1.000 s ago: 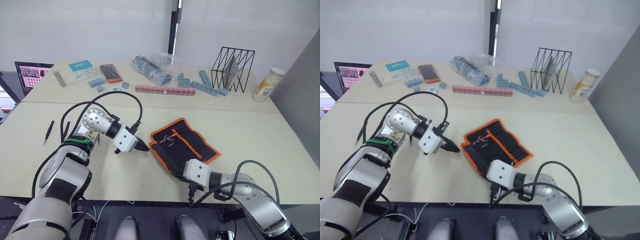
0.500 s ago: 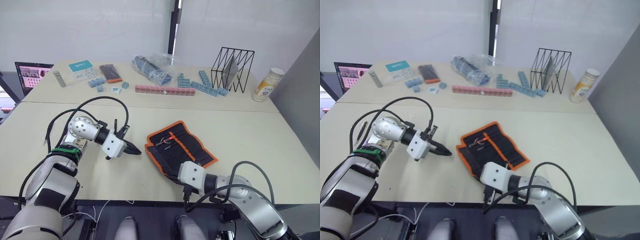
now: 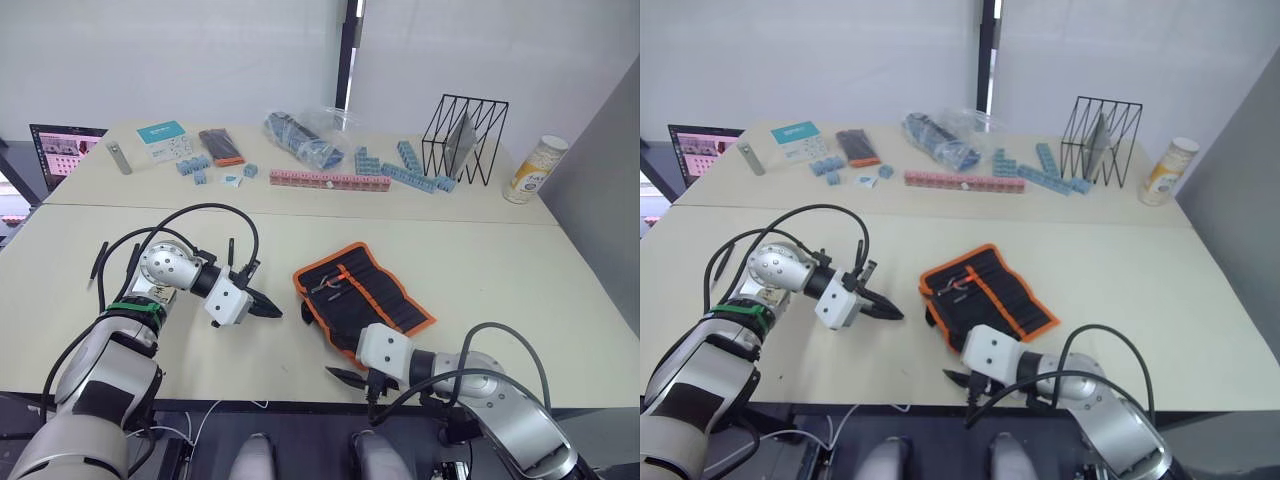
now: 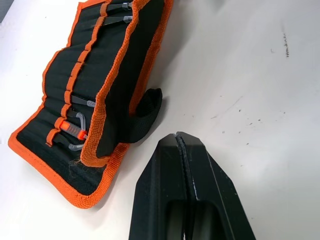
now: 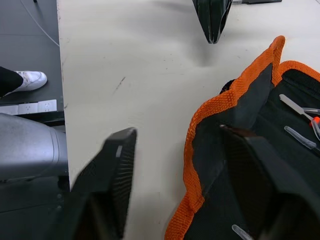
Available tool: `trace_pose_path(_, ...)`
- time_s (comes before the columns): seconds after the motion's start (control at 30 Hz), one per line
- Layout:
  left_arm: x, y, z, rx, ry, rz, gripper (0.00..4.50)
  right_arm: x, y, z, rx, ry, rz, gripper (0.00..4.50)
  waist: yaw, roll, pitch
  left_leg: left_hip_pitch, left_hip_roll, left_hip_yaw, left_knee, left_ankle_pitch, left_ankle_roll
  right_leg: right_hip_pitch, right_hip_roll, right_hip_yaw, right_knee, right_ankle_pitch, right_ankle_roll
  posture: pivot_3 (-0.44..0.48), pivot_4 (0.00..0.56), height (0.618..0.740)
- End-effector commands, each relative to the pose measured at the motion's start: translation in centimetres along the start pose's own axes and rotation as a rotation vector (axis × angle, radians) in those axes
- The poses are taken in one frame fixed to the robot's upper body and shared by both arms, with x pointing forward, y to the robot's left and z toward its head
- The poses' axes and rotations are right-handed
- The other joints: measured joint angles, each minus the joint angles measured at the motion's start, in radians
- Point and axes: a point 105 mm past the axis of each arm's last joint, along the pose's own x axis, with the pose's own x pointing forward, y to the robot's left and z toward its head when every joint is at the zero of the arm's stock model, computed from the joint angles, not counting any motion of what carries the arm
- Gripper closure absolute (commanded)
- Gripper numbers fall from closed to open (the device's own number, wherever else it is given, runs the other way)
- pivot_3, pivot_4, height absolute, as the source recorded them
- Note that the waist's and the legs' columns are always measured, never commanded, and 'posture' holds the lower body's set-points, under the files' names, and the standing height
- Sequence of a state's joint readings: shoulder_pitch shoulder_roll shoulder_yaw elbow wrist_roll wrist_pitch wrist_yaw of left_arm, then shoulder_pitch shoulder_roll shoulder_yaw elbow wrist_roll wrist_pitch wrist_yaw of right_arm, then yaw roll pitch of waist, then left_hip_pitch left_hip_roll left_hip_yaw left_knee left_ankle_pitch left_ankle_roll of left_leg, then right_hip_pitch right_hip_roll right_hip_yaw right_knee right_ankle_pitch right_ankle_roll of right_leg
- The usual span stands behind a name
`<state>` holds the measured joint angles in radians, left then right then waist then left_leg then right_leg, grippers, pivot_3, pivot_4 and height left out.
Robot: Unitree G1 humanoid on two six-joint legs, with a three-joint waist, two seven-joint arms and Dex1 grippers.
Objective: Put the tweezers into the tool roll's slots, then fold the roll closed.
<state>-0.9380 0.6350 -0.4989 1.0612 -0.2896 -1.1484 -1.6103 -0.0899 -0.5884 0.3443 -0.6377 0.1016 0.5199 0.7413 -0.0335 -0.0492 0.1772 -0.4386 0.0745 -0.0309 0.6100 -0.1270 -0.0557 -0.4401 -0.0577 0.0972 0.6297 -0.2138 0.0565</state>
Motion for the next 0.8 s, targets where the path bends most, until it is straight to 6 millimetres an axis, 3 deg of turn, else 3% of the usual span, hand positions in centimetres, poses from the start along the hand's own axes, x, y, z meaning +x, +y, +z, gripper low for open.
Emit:
trace_pose_path(0.03, -1.2, 0.9, 0.0, 0.000, 0.022, 0.029, 4.50, -1.7, -1.7, 1.8, 0.083, -0.086, -0.065, 1.56, 0.000, 0.000, 0.000, 0.000, 0.000, 0.000, 0.000, 0.000, 0.000, 0.000, 0.000, 0.000, 0.000, 0.000, 0.000, 0.000, 0.150, 0.738)
trace_pose_path(0.2, -1.6, 1.6, 0.1, -0.037, 0.011, 0.060, 4.50, -3.2, -5.7, 2.8, 0.310, -0.245, -0.214, 1.56, 0.000, 0.000, 0.000, 0.000, 0.000, 0.000, 0.000, 0.000, 0.000, 0.001, 0.000, 0.000, 0.001, 0.000, 0.000, 0.000, 0.150, 0.738)
trace_pose_path(0.33, -2.3, 4.0, 0.3, -0.234, -0.079, 0.176, 4.50, -3.3, -6.5, 2.4, 0.369, -0.266, -0.263, 1.56, 0.000, 0.000, 0.000, 0.000, 0.000, -0.001, 0.001, 0.000, 0.000, 0.001, 0.000, 0.000, 0.001, 0.000, 0.000, 0.000, 0.150, 0.738)
trace_pose_path(0.5, -3.5, 7.3, 0.7, -0.534, -0.226, 0.270, 4.50, -1.9, -6.1, 0.8, 0.375, -0.193, -0.309, 3.01, -0.003, 0.000, 0.000, 0.000, -0.001, -0.003, 0.001, 0.000, 0.000, 0.001, 0.001, 0.000, 0.002, 0.000, 0.001, 0.000, 0.150, 0.738)
trace_pose_path(0.63, -2.4, 8.6, 1.1, -0.613, -0.288, 0.307, 4.50, 0.2, -4.8, 0.3, 0.396, -0.188, -0.295, 4.43, -0.009, 0.000, 0.000, 0.000, -0.001, -0.003, 0.000, 0.000, 0.000, 0.001, 0.001, 0.000, 0.002, 0.000, 0.001, 0.000, 0.150, 0.738)
trace_pose_path(0.8, 0.3, 9.3, 1.4, -0.701, -0.311, 0.312, 4.50, 1.8, -3.9, -1.0, 0.390, -0.142, -0.302, 4.48, -0.009, 0.000, 0.000, 0.000, -0.001, -0.003, 0.000, 0.000, 0.000, 0.001, 0.001, 0.000, 0.002, 0.000, 0.001, 0.000, 0.150, 0.738)
